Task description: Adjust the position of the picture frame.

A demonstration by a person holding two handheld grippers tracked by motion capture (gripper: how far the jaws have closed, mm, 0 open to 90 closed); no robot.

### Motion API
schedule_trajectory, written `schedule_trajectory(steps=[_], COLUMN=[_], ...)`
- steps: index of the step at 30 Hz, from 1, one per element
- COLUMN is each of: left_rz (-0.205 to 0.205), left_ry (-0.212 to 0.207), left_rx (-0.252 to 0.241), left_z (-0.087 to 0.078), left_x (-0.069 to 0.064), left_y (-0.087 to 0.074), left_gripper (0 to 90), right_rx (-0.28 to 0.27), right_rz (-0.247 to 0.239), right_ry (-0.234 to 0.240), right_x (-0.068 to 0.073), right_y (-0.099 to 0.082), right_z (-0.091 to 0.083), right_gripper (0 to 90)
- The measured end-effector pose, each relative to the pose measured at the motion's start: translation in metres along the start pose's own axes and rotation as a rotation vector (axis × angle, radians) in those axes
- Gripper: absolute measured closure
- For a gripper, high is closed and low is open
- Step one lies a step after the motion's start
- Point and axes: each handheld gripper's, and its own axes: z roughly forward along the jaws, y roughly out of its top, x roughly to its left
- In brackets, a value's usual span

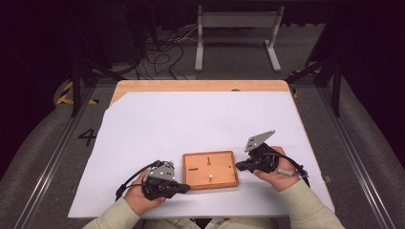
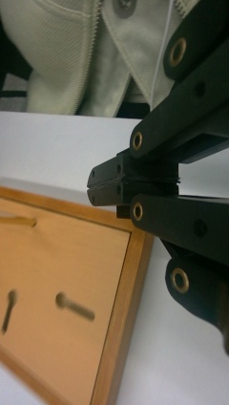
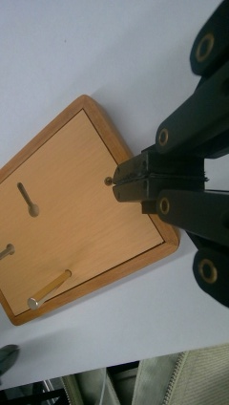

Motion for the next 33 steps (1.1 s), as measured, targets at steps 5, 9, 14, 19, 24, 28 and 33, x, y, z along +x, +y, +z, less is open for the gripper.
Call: schedule_trajectory(steps=[5,9,14,19,24,28,33], left_rz=[0.007,0.012,0.013,-0.014,-0.008,-0.019,-0.056], left_ry=[-0.009,0.015,0.066,0.066,0.047,0.076,0.159], left_rx=[0.088,0.104,0.099,0.090,-0.003,-0.094,-0.247], left_z=[0.012,0.015,0.015,0.014,0.000,-0.014,-0.036], left_x=[0.003,0.006,0.008,0.012,0.014,0.014,0.018], left_y=[-0.001,-0.001,-0.001,-0.001,0.000,0.000,0.000], left_gripper=[90.0,90.0,90.0,90.0,85.3,77.1,68.2], right_rx=[-0.018,-0.019,-0.015,-0.014,-0.024,-0.065,-0.212], right_rz=[0.018,0.023,0.024,0.026,0.032,0.040,0.020], right_ry=[-0.010,-0.012,-0.010,-0.010,-0.018,-0.042,-0.088], right_x=[-0.002,-0.002,-0.002,-0.002,-0.004,-0.006,-0.010], right_y=[-0.003,-0.005,-0.006,-0.007,-0.008,-0.010,-0.018], right_z=[-0.004,-0.006,-0.006,-0.006,-0.007,-0.012,-0.023], right_gripper=[90.0,90.0,90.0,90.0,90.0,90.0,79.9])
